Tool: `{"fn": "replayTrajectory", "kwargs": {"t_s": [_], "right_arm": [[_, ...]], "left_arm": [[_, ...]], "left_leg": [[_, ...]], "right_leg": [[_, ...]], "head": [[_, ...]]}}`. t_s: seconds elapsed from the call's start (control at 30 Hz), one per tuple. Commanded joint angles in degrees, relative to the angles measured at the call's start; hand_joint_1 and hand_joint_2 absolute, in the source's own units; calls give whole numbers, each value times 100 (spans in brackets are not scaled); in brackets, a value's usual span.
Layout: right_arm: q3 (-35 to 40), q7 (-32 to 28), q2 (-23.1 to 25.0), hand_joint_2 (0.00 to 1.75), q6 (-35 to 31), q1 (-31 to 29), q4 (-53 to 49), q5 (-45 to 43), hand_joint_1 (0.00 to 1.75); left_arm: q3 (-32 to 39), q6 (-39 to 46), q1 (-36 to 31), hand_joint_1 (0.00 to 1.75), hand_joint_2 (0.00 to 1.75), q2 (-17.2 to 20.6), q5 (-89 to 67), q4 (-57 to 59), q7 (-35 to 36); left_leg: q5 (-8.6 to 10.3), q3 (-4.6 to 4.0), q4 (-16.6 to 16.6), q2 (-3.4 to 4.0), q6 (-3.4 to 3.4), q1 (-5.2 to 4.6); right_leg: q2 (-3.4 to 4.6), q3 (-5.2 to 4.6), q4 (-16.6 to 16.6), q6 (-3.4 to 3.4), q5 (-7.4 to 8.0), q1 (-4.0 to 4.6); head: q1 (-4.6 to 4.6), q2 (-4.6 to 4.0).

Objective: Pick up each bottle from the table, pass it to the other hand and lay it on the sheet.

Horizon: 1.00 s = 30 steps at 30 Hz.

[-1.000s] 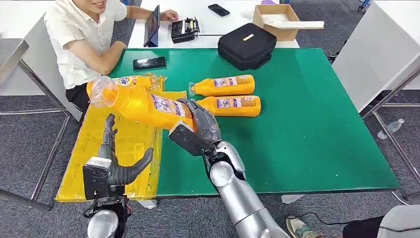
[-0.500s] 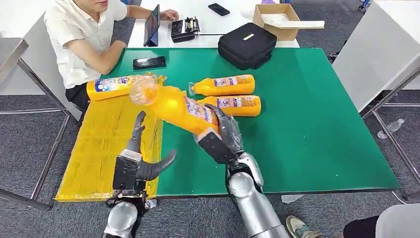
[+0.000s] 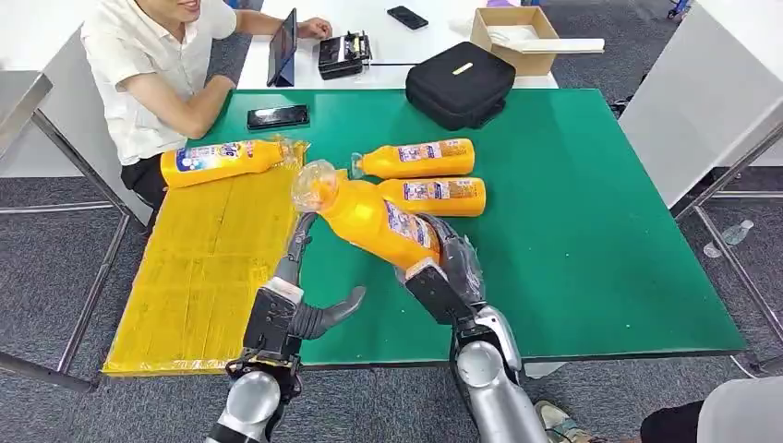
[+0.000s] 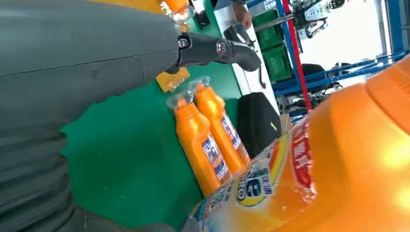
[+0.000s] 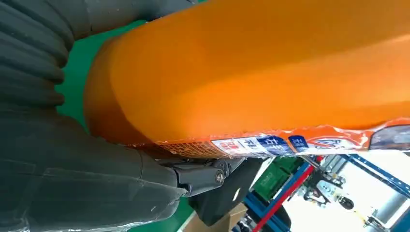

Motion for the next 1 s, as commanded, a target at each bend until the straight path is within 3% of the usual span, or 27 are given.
{"fn": "replayTrajectory", "kwargs": {"t_s": [0.03, 0.47, 0.7, 1.0], "right_arm": [[-123, -100, -172, 175, -6, -146, 276, 26, 175], [-79, -141, -174, 175, -57, -115, 346, 115, 175], [73, -280, -119, 175, -82, -312, 700, 192, 175], [291, -313, -1, 175, -81, -251, 807, 227, 175]], "left_arm": [[-109, -561, -180, 0, 175, -249, 723, 420, 98], [-138, -601, -180, 0, 175, -249, 825, 369, 74], [-238, -976, -327, 0, 175, -249, 1896, 585, 155], [-302, -690, -505, 0, 175, -249, 1938, 602, -2]], "left_leg": [[-8, 23, 1, -3, 3, 4], [-10, 25, 0, -4, 2, 5], [-5, 18, -1, -2, 2, 3], [-9, 19, 2, -1, 1, 6]], "right_leg": [[-14, 31, -6, -21, -9, 9], [-15, 34, -7, -21, -11, 9], [-11, 25, -5, -17, -6, 6], [-10, 27, -4, -20, -8, 10]], "head": [[0, 0], [0, 0], [0, 0], [0, 0]]}}
